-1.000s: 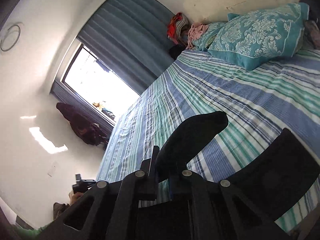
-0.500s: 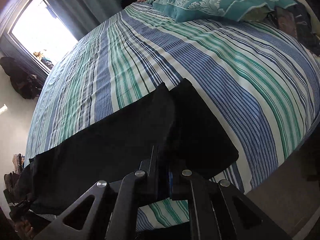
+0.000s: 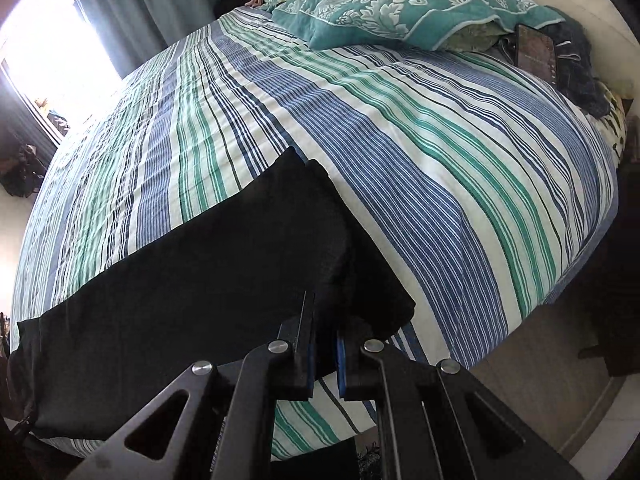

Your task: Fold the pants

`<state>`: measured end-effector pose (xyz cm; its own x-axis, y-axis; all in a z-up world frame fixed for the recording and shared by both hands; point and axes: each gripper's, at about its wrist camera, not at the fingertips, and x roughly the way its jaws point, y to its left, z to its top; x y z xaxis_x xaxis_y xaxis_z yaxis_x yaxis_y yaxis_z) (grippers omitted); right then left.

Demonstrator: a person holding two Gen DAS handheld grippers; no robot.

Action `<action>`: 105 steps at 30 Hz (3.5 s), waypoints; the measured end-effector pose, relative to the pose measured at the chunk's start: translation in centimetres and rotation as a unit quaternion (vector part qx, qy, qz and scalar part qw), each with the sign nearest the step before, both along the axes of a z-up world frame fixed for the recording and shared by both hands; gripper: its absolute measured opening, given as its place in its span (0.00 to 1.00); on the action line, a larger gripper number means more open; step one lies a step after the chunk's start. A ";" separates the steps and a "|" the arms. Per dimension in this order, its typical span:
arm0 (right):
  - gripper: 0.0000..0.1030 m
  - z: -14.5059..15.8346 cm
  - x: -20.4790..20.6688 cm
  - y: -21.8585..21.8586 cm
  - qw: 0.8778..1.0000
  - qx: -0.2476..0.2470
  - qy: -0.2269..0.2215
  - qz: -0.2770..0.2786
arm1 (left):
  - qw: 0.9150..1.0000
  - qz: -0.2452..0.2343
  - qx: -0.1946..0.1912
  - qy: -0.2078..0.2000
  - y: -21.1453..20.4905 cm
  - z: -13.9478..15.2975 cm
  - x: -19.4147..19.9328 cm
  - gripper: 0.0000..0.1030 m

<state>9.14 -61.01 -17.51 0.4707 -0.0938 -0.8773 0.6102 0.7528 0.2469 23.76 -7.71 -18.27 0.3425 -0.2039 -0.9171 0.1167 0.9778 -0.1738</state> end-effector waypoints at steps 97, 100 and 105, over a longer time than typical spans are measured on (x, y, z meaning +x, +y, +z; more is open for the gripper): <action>1.00 0.7 6.5 30.5 0.972 -0.091 -0.077 0.204 | 0.976 0.012 0.144 -0.163 -2.9 -2.1 8.8 1.00; 1.00 1.7 5.9 29.3 0.975 -0.103 -0.100 0.170 | 0.976 0.012 0.144 -0.165 -2.9 -2.2 8.8 1.00; 1.00 2.3 5.4 26.7 0.981 -0.119 -0.104 0.115 | 0.975 0.013 0.146 -0.170 -2.9 -2.3 8.8 1.00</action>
<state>14.50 -34.29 -15.20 0.6696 -0.1547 -0.7264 0.3729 0.9159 0.1486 32.57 -10.64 -20.52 0.6380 0.0615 -0.7676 0.0931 0.9833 0.1561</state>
